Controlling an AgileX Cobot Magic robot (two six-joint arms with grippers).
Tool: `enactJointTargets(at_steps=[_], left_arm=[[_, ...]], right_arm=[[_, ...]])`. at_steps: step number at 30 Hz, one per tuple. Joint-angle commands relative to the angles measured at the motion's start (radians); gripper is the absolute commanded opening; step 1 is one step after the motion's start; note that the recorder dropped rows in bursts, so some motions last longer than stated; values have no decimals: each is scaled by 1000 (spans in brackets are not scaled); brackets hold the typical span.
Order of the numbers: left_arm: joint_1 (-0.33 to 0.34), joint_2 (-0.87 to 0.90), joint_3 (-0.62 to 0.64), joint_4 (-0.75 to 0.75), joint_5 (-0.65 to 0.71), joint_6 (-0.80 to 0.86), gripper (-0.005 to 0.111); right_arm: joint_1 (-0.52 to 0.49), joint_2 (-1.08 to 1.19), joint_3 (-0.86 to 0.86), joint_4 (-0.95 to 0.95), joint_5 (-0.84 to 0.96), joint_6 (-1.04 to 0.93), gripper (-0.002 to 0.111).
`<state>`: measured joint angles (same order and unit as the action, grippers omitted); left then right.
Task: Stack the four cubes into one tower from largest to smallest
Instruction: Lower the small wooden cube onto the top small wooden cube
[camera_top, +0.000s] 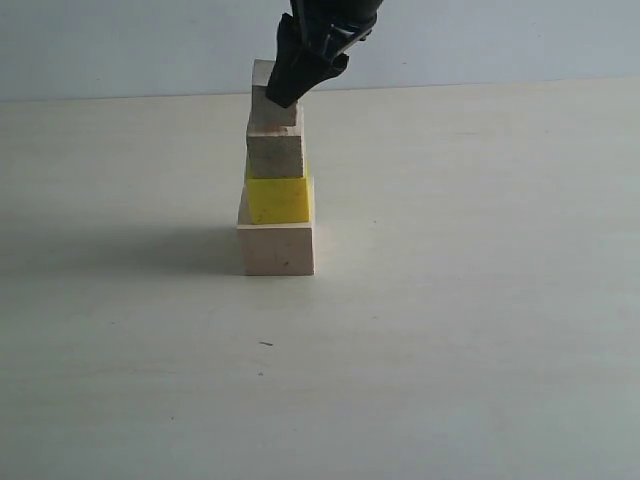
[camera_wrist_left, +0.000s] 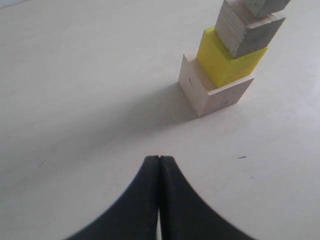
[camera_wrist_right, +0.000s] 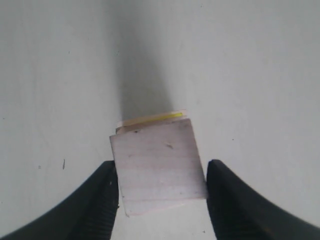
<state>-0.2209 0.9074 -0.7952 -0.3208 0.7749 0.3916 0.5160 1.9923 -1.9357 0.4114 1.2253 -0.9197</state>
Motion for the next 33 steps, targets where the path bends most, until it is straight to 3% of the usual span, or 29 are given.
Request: enactJointTargets(at_steps=[1,6,33], left_arm=[[2,-6,-1,-4,-7,-1,0],[2,-6,-1,-4,-7,-1,0],[2,-6,-1,0,-7,1,0]], right_arm=[[-4,-3,4,-4,-4,1,45],[-4,-3,4,-4,-4,-21,53],[-4,-16,4,26,-4,-19,54]])
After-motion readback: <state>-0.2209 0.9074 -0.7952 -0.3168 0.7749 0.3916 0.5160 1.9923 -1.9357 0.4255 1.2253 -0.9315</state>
